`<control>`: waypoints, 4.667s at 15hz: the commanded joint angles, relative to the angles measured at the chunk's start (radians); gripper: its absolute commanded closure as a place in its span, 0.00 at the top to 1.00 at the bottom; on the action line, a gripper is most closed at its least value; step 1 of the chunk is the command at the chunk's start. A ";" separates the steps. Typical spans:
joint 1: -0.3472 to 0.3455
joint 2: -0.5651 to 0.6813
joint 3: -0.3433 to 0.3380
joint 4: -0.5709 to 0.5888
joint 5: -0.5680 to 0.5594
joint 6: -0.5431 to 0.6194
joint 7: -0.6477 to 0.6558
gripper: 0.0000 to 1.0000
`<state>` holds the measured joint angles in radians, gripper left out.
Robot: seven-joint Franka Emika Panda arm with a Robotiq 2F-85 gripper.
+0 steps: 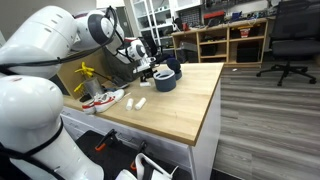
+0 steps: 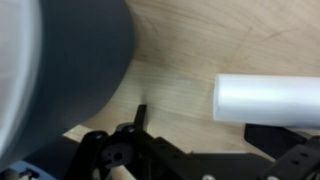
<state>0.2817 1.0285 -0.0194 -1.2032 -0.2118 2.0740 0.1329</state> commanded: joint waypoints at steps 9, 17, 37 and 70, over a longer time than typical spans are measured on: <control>-0.050 -0.363 0.123 -0.408 -0.009 -0.343 -0.356 1.00; -0.068 -0.437 0.115 -0.413 -0.137 -0.300 -0.339 1.00; -0.303 -0.549 0.132 -0.486 0.000 -0.073 -0.798 1.00; -0.311 -0.583 0.102 -0.647 -0.011 -0.052 -0.902 0.01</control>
<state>-0.0174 0.5057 0.0974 -1.7811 -0.2313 2.0252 -0.7823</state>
